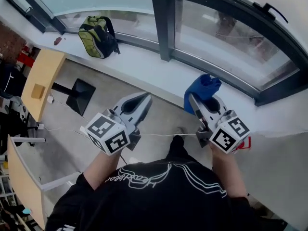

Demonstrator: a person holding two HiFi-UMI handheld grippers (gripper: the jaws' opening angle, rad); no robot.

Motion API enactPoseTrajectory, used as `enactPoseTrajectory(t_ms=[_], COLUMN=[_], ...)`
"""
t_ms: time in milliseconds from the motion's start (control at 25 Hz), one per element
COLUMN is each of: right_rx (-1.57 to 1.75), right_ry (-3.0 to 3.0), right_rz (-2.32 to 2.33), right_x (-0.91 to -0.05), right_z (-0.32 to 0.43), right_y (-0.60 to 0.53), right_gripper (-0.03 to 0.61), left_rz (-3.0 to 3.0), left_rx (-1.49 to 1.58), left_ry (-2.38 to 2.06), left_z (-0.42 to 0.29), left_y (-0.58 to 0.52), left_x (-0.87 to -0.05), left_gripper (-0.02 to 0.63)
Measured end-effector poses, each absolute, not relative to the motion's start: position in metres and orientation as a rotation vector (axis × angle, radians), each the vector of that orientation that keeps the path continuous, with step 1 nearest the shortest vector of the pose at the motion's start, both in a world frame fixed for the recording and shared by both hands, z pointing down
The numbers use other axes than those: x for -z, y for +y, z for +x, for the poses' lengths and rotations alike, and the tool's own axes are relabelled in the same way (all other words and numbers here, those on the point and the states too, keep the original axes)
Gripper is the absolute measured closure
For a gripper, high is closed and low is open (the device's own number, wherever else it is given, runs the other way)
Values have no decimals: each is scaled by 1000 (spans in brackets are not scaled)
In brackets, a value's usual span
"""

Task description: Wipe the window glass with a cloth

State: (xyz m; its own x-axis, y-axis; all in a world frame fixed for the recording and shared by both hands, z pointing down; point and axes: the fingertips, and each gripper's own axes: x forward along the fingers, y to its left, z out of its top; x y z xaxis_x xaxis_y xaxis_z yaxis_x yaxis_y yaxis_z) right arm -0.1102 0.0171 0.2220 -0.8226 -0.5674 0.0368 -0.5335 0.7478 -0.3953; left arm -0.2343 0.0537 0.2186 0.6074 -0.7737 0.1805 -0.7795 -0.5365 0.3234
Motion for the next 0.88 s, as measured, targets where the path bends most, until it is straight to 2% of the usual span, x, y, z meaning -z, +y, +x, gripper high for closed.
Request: enactPoseTrajectory(t_ms=[160,280,880], right_rx=[434,423,332], right_ry=[2936,2958,2970], right_rz=[-947,-952,-1097], right_x=[-233,-239,-297], right_z=[-111,-117,-194], right_y=[-81,-142,-337], right_gripper=[485,485,485], left_rz=[2449,2460,2369], left_rx=[27,33,64], left_ry=[-1321,-1326,-1420], left_z=[-221,-214,-261], left_y=[-40,-84,-214], left_x=[-212,-211,-283], left_gripper=[609,608,609])
